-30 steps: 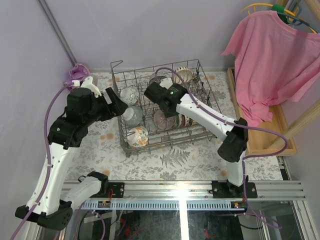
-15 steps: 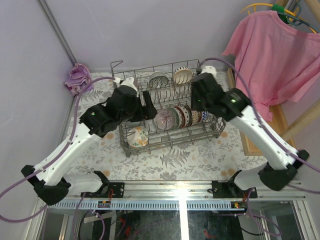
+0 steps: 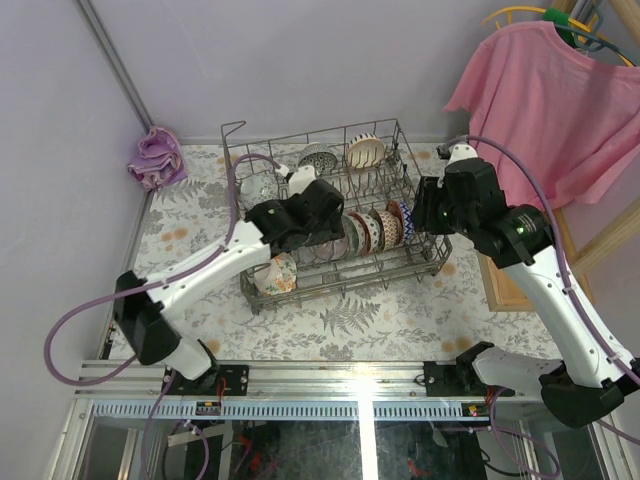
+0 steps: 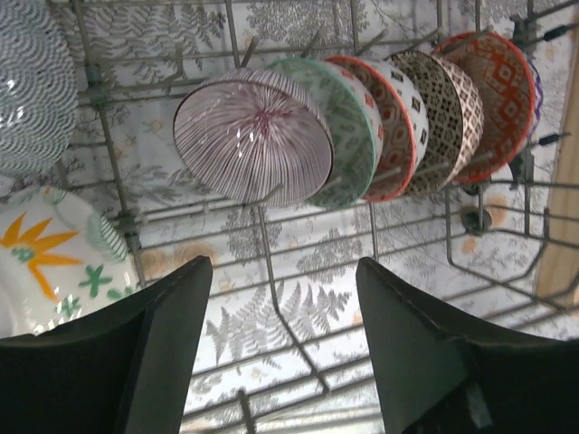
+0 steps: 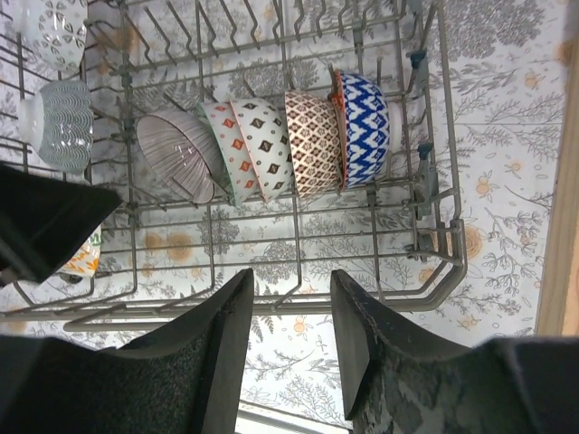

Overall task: Load the bowls into the dish rack
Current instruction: Pick up the bowl from the dish rack.

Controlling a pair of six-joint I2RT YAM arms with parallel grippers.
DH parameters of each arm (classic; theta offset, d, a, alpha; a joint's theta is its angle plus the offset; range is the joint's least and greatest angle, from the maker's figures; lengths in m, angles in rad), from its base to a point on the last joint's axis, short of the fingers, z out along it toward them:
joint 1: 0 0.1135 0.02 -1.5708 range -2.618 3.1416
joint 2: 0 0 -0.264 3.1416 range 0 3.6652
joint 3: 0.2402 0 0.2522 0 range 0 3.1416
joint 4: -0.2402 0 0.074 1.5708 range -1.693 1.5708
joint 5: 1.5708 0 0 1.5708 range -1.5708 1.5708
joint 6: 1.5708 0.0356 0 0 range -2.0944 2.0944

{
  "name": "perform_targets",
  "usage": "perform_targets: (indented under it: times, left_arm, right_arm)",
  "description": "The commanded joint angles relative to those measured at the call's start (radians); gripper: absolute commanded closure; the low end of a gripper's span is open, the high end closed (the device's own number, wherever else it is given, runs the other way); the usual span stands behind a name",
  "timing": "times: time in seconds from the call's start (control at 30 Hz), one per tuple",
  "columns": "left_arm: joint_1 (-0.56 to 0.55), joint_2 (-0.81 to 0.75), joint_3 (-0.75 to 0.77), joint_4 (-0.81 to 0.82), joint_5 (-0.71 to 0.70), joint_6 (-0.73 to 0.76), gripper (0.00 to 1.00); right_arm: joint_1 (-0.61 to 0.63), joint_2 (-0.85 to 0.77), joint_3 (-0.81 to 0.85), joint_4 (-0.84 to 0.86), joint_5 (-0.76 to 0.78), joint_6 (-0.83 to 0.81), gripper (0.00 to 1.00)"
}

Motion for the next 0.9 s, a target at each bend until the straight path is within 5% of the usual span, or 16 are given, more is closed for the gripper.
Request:
perform_targets:
  times: [0.0,0.87]
  left_arm:
    - [0.0,0.099,0.086,0.067,-0.132,-0.068,0.38]
    - [0.068,0.328,0.144,0.177,-0.138,-0.128,0.58]
  right_arm:
    - [-0.048,-0.04,-0.051,0.07,-0.16,-0.071,0.53]
    - [-0.096,-0.086,-0.159,0.123,-0.276,-0.113,0.53]
